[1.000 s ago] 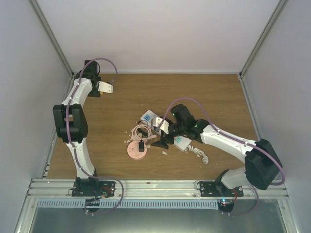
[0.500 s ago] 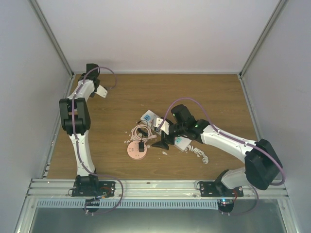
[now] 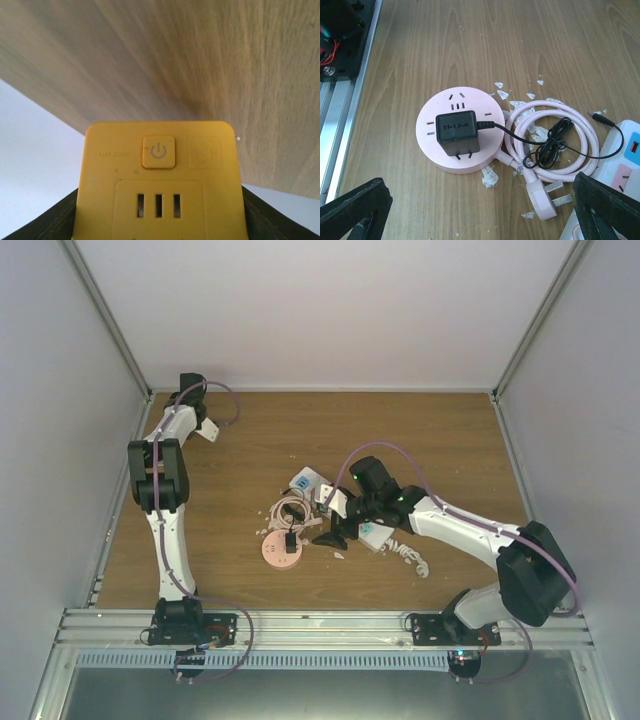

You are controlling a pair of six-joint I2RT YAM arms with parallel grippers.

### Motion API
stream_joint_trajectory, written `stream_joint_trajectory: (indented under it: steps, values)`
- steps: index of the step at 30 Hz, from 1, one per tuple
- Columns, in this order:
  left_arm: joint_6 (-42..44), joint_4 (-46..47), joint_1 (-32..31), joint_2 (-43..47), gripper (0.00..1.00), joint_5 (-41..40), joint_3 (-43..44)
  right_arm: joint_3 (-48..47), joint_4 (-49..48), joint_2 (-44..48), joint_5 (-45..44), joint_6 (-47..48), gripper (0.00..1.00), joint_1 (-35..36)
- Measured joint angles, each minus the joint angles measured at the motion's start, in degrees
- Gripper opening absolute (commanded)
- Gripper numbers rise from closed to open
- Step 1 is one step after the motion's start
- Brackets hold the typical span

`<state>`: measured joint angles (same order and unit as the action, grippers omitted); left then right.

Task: Pull the plug off the socket

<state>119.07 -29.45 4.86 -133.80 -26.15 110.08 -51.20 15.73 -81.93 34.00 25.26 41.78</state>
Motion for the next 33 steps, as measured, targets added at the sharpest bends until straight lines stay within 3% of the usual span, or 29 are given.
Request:
stream_joint_trajectory:
  steps: [4,8,12,23,27,33]
  values:
    - [0.1,0.4,0.1,-1.8,0.55,-0.6,0.7,0.0,0.2,-0.8,0.2,0.0,1.00,0.0]
    - [0.1,1.1,0.1,-2.4,0.71,-1.1,0.7,0.0,0.3,-1.4,0.5,0.0,1.00,0.0]
    - [0.2,1.9,0.1,-2.5,0.79,-1.1,0.9,0.0,0.5,-1.7,0.7,0.0,1.00,0.0]
    - [0.2,2.4,0.1,-2.5,0.88,-0.4,1.5,0.0,0.8,-2.1,0.9,0.0,0.99,0.0]
    - [0.2,0.3,0.1,-1.9,0.99,1.3,1.5,0.0,0.9,-2.3,0.9,0.0,1.00,0.0]
    - [-2.9,-5.4,0.2,3.5,0.99,6.3,1.0,0.0,0.8,-2.3,0.8,0.0,1.00,0.0]
